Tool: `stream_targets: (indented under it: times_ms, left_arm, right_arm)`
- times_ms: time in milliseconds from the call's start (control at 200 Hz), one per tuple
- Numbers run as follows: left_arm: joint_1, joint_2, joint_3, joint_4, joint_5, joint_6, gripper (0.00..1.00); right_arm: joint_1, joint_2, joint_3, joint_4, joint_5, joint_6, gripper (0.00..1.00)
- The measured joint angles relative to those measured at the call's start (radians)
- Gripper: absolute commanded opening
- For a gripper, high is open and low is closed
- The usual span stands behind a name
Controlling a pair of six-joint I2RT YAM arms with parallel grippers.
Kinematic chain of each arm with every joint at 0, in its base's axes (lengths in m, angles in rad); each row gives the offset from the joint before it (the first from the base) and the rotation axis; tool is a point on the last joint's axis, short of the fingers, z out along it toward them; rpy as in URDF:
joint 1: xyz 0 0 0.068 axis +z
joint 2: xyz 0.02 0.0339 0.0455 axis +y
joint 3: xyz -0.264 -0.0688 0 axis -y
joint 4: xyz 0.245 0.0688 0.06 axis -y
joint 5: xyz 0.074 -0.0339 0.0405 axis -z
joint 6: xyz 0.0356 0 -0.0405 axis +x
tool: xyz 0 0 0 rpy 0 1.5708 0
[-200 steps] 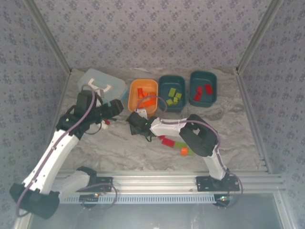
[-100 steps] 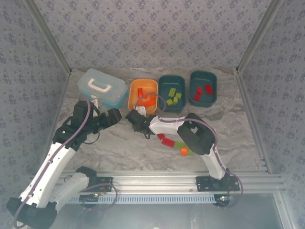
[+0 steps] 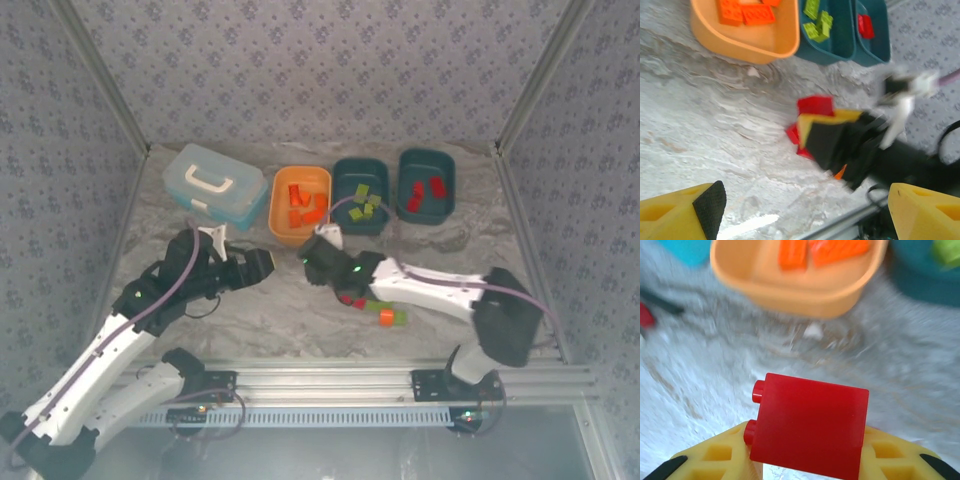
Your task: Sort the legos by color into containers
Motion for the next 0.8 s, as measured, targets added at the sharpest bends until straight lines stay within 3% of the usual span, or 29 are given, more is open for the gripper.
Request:
stream_targets:
  times_ms: [85,185,375,550,799]
  left_arm:
    - [-0.061,0.040,0.000,0.045,-0.015,-0.020,0.86]
    - [-0.114,0.119,0.003,0.110,-0.027,-0.033,0.86]
    - [-0.193,0.330,0.056,0.217,-0.047,-0.036,0.86]
    - [-0.248,0.469,0.119,0.305,-0.063,-0.036,0.85]
    - [-0.268,0.566,0.128,0.340,-0.084,-0.037,0.85]
  right_arm:
    - [-0.133,-0.101,0.000,-0.018,-0.012,-0.017,0.32]
    - [-0.359,-0.139,0.013,-0.031,-0.041,-0.051,0.32]
    - [-0.706,0.063,0.174,-0.055,-0.132,-0.122,0.33]
    - [-0.849,0.372,0.474,-0.059,-0.210,-0.165,0.35]
    - [-0.924,0.669,0.783,-0.140,-0.274,-0.198,0.39]
